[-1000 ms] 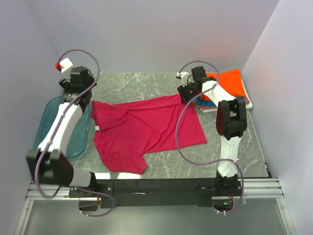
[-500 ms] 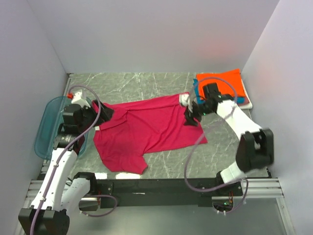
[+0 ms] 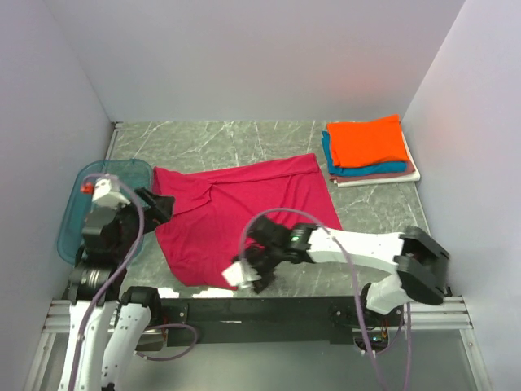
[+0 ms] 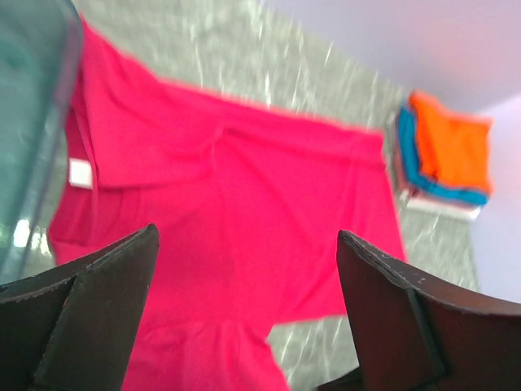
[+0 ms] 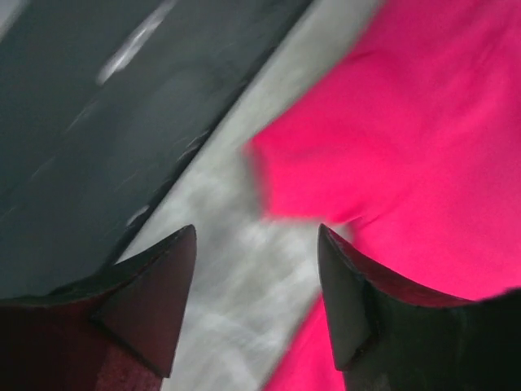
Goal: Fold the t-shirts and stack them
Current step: Fold the tshirt
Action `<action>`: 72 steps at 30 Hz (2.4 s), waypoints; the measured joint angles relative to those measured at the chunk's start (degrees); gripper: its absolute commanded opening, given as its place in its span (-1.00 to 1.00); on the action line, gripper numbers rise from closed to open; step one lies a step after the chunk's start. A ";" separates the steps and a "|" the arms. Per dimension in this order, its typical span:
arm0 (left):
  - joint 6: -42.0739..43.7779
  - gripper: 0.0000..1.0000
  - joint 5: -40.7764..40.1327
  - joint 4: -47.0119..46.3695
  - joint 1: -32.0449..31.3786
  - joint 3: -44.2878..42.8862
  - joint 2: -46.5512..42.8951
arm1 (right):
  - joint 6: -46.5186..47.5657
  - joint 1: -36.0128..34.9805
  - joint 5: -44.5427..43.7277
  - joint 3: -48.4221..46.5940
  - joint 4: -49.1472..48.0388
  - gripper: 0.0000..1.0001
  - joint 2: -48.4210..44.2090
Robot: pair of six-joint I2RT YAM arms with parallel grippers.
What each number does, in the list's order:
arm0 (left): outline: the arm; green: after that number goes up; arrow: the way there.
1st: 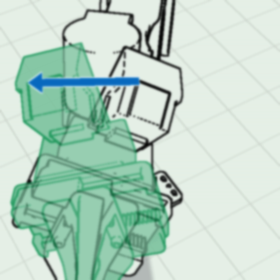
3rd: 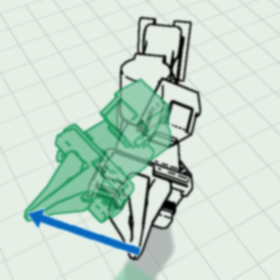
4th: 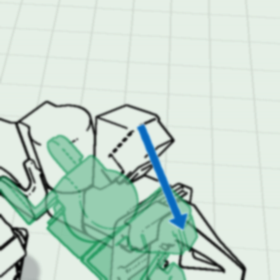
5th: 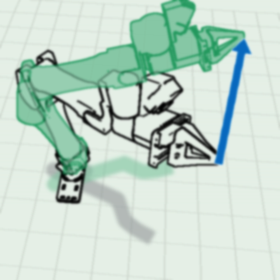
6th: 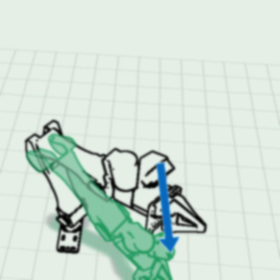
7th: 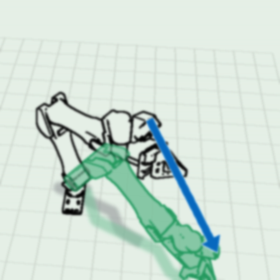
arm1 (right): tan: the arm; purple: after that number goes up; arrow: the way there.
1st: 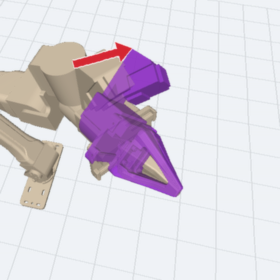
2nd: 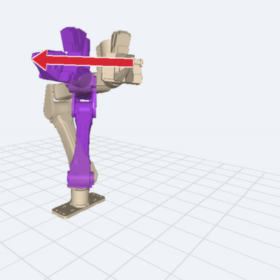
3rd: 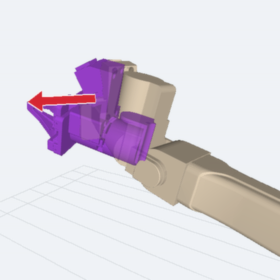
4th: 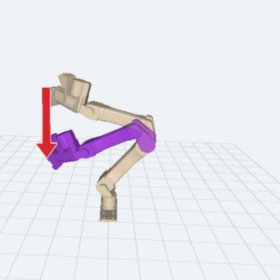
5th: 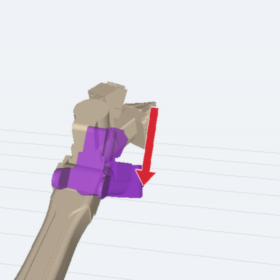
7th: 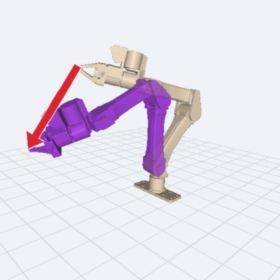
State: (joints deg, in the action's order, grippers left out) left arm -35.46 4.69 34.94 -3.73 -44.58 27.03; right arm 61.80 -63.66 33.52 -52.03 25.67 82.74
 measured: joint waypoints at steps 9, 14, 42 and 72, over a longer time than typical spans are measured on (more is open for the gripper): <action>-1.66 0.95 -6.78 2.97 0.00 -3.04 -9.60 | -12.17 -11.87 -15.15 -14.73 -11.52 0.26 21.18; -1.40 0.95 -8.37 5.07 0.00 -4.66 -11.17 | -15.98 -12.96 -18.47 -16.28 -12.09 0.02 25.81; -5.33 0.85 1.03 0.66 0.00 3.23 -10.38 | -42.03 20.46 -11.69 -32.33 -11.39 0.18 25.81; -33.14 -0.14 -9.66 -27.47 -25.53 5.62 52.17 | -30.21 40.37 10.29 -16.94 3.45 0.18 8.02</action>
State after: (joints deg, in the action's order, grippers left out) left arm -68.60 -4.97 7.46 -29.26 -38.96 79.20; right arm 31.59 -23.29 43.81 -68.97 29.12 90.76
